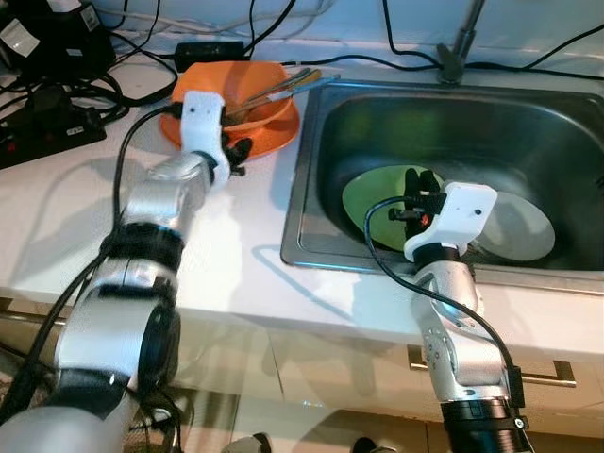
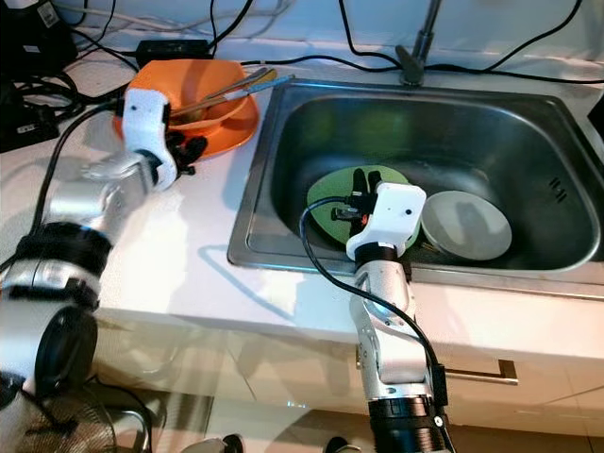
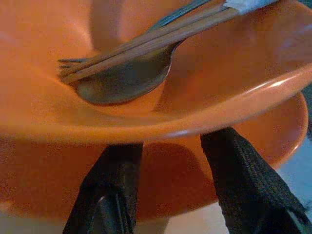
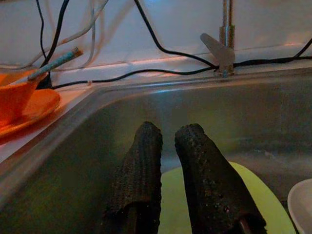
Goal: Kitchen organization
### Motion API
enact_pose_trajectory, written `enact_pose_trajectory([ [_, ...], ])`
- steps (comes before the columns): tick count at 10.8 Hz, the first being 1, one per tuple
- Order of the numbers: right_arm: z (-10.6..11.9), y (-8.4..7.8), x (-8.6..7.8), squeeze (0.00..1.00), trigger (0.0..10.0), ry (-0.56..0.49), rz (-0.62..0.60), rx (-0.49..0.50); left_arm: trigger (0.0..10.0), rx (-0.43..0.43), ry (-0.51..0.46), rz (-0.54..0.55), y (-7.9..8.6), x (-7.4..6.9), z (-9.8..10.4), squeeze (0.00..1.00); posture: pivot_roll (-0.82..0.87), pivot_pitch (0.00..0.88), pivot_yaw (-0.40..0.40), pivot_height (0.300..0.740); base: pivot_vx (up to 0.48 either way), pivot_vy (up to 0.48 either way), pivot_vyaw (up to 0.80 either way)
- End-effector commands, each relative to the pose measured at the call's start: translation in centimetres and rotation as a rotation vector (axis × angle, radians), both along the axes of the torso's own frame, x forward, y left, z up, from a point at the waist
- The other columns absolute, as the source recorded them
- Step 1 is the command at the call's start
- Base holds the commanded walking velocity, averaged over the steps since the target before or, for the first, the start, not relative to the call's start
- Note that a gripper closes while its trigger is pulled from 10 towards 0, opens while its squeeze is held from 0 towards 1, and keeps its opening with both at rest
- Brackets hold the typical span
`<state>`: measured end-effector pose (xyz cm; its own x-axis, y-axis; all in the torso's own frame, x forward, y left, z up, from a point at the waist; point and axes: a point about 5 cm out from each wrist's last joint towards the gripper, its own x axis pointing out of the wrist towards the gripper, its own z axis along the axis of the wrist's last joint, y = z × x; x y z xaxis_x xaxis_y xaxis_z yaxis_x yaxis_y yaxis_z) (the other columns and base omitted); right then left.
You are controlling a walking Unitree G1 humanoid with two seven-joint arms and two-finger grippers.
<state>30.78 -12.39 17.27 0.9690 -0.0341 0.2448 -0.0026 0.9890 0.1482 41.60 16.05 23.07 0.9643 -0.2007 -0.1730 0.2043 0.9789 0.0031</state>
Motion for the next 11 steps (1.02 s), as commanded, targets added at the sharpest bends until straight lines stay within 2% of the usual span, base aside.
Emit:
enact_pose_trajectory([
  [1,-3.7,-0.6,-0.7,0.0,10.0,0.162,-0.026,-0.007,10.0,0.008,0.007,-0.016,-0.3,0.2,0.0,0.0,0.1,0.228,0.056,0.74,0.0,0.0,0.0],
  [4,-3.8,-0.7,-1.0,0.0,10.0,0.173,-0.034,-0.007,10.0,0.044,0.069,-0.05,-0.4,0.3,-0.7,0.0,0.1,0.237,0.067,0.74,0.0,0.0,0.0],
  [7,-3.7,-0.3,-0.6,0.0,10.0,0.177,-0.028,0.004,10.0,0.093,0.131,-0.071,0.6,-0.1,-1.5,0.0,0.14,0.228,0.079,0.74,0.0,0.0,0.0],
  [11,-3.7,0.6,0.2,0.0,10.0,0.173,0.0,0.02,10.0,0.057,0.185,-0.088,1.9,-1.7,-2.6,0.0,0.19,0.193,0.079,0.74,0.0,0.0,0.0],
])
